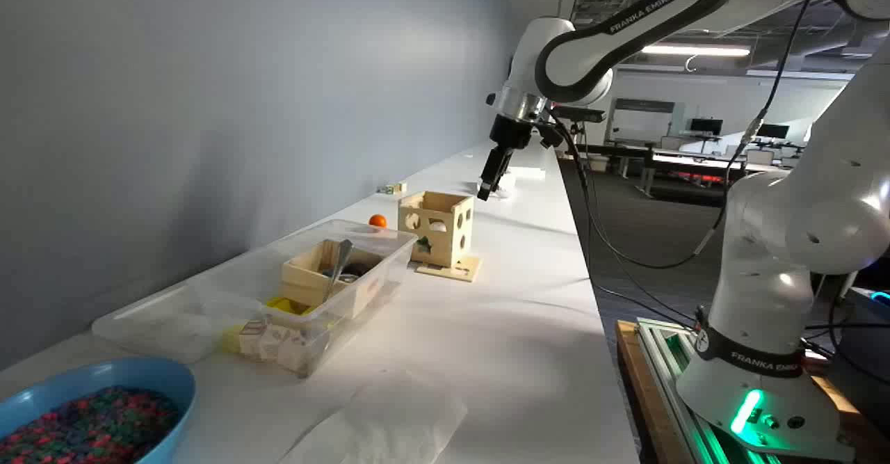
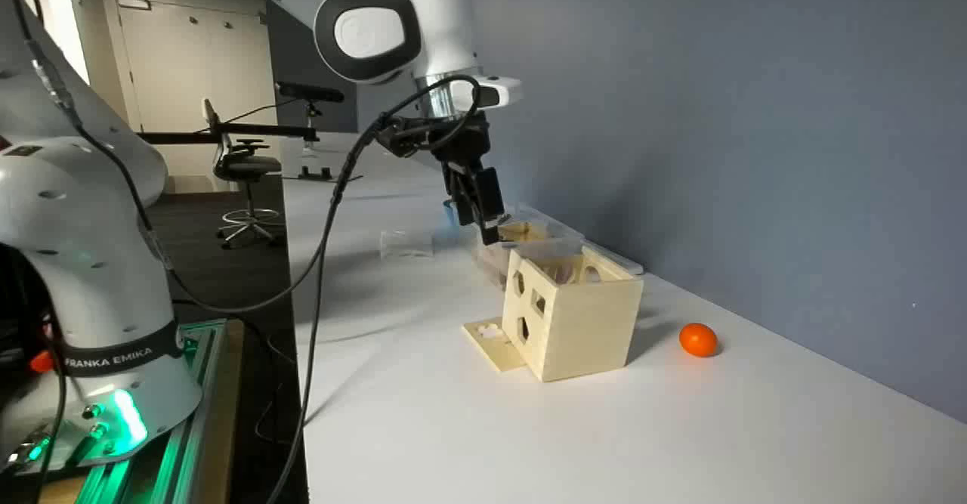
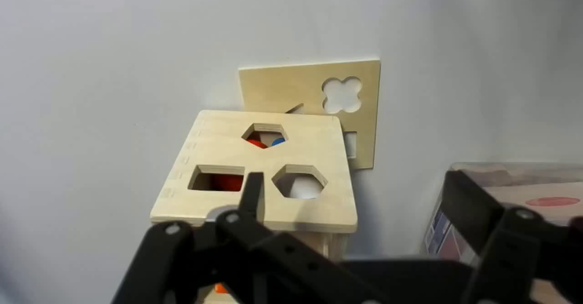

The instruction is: Pour some of the contents of the shape sorter into the wooden box

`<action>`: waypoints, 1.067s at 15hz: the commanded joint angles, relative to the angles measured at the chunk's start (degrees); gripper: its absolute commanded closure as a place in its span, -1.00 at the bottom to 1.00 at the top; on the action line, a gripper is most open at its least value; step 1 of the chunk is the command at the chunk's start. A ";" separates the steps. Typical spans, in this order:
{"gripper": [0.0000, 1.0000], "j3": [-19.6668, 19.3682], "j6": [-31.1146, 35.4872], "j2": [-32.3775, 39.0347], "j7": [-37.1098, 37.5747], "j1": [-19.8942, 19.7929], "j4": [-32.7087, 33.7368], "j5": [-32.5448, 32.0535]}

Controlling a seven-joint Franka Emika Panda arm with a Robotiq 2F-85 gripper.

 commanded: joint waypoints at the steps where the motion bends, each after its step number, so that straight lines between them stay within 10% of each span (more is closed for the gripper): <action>1: -1.00 0.58 -0.15 0.04 -0.23 -0.59 0.09 0.34; 10: -1.00 4.71 14.31 9.47 16.59 -3.58 4.55 -1.09; 16: -1.00 1.74 14.01 21.47 11.87 -4.02 15.75 0.14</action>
